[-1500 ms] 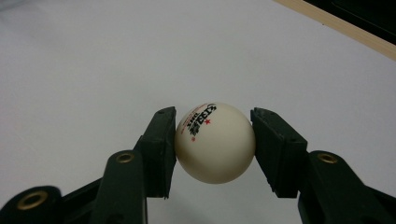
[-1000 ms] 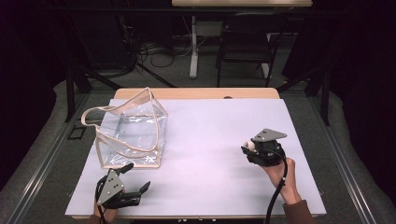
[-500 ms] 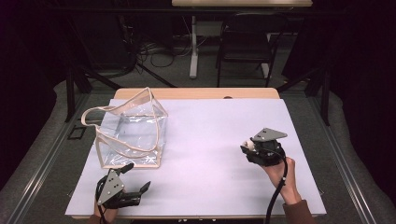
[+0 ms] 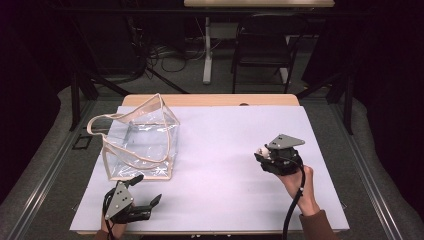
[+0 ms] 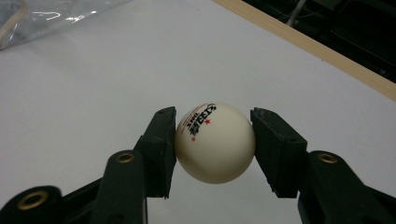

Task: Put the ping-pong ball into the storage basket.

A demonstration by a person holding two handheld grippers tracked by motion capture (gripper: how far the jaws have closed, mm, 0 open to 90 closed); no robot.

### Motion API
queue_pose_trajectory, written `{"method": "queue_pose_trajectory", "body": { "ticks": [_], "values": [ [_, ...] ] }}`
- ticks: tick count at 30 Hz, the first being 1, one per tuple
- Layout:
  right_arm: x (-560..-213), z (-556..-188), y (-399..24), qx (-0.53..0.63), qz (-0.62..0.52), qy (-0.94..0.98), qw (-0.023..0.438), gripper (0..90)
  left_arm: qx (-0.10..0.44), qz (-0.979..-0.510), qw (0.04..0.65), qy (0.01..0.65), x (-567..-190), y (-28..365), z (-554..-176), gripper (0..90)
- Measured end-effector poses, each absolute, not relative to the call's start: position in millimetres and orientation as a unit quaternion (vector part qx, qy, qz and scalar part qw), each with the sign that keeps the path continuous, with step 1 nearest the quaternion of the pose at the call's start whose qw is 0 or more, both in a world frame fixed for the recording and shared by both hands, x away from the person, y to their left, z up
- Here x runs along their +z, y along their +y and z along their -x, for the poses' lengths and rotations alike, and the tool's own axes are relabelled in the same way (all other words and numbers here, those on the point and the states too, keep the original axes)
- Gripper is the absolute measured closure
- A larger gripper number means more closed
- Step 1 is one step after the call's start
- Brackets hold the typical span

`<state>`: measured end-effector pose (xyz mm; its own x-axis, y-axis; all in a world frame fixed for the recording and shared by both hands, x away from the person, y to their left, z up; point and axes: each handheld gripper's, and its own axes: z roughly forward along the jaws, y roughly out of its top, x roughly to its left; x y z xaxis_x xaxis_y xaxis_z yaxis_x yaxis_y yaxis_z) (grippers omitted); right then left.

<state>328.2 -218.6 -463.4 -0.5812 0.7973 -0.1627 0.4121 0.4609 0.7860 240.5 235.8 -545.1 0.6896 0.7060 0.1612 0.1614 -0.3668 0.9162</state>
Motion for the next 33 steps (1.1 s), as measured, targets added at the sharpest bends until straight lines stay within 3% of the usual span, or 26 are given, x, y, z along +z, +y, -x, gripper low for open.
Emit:
{"method": "queue_pose_trajectory", "body": {
  "ticks": [33],
  "values": [
    [-450.2,-338.2,-204.9,0.370,-0.358,0.814,0.269,51.4,0.277,-0.783,0.485,0.275,-545.6,233.9,-240.2,16.0]
  ]
}}
